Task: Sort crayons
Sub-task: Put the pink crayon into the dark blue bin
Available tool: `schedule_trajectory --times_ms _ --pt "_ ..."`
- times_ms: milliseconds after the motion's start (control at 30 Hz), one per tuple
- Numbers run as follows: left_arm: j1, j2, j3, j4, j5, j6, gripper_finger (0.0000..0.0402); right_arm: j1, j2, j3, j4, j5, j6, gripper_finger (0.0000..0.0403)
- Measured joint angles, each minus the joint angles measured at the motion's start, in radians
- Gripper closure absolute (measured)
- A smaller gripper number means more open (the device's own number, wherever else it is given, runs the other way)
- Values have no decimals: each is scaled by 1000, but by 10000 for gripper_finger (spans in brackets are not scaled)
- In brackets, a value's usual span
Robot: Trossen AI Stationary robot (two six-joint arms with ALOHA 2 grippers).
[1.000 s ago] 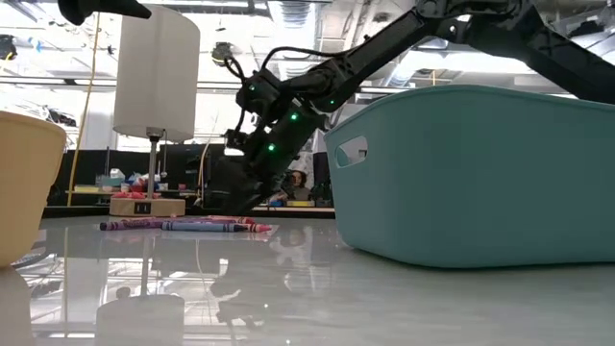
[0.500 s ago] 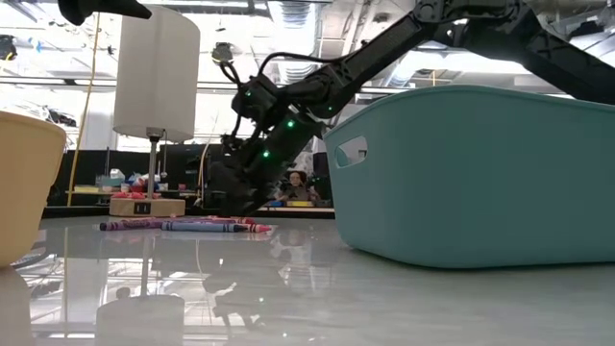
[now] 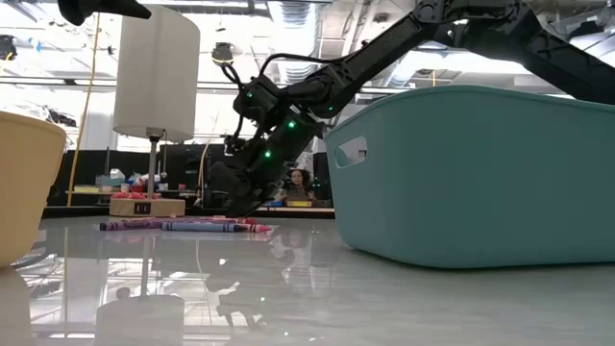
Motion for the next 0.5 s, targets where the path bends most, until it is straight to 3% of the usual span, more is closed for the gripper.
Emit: schedule_trajectory --times_ms 500 --pt "0 0 0 0 -2 -3 126 3 -75 -8 -25 -32 21 401"
